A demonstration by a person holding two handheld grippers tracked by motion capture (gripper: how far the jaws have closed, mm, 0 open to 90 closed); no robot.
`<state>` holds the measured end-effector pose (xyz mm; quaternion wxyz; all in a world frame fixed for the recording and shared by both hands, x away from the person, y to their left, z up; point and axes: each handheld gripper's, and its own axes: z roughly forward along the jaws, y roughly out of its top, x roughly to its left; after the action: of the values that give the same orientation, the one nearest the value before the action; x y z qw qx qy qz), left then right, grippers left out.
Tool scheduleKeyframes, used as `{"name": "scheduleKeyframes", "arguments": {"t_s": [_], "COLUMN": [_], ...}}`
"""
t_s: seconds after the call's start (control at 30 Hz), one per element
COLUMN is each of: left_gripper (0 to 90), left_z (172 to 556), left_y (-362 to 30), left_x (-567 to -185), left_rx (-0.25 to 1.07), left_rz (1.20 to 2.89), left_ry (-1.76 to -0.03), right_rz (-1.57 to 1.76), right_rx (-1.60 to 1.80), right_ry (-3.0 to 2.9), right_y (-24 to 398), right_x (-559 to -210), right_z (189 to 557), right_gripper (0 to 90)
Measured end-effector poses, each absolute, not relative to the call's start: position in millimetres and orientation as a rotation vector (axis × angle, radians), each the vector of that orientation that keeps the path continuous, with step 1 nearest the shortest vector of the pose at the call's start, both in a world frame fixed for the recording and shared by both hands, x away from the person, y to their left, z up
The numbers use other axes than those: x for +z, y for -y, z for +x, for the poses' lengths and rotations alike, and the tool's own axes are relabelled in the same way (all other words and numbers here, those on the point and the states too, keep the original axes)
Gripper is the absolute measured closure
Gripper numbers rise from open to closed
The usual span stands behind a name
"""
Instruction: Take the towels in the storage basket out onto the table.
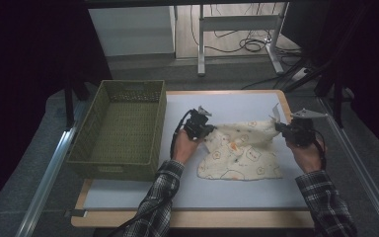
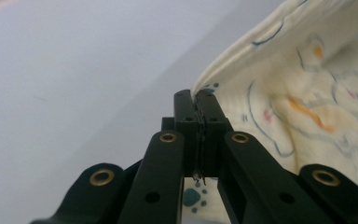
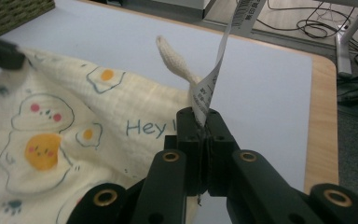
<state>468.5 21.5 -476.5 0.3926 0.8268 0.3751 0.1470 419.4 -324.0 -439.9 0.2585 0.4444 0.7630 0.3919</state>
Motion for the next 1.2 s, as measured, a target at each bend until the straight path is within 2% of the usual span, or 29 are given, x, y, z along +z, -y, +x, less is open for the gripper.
{"name": "scheduleKeyframes", "arguments": {"t_s": [0.07,0.13,0.2,0.33,0.57,0.8,1.03,1.2], "left_gripper": [86.8,70.8,60.2,53.0,46.1,43.7,43.4,46.8], "left_z": [477.2,484.0,482.7,472.0,434.9,387.8,342.2,321.1], "left_y": [-22.5,-22.1,-23.6,-26.2,-26.1,-33.3,-46.4,-50.2], "left_x": [-466.6,-458.9,-455.1,-458.1,-482.5,-505.8,-521.0,-531.7], "left_rx": [0.474,0.6,0.631,0.632,0.474,0.375,0.295,0.296], "left_rz": [2.092,2.113,2.104,2.11,2.103,2.1,2.099,2.128], "left_ry": [-0.993,-1.046,-1.067,-1.044,-1.018,-0.989,-0.961,-0.94], "right_rz": [1.226,1.279,1.276,1.252,1.302,1.289,1.278,1.259], "right_rx": [1.103,1.11,1.088,1.099,1.105,1.093,1.053,1.038], "right_ry": [-2.054,-2.022,-1.997,-1.995,-2.044,-2.154,-2.239,-2.263], "right_y": [319.7,314.6,311.6,315.1,332.8,340.8,348.2,346.2], "right_x": [-437.1,-435.6,-433.6,-434.0,-456.5,-484.9,-502.9,-512.9], "right_z": [430.2,445.0,450.6,446.4,426.9,385.4,345.9,323.8], "right_gripper": [85.2,73.5,67.0,62.4,62.1,64.2,64.8,60.1]}}
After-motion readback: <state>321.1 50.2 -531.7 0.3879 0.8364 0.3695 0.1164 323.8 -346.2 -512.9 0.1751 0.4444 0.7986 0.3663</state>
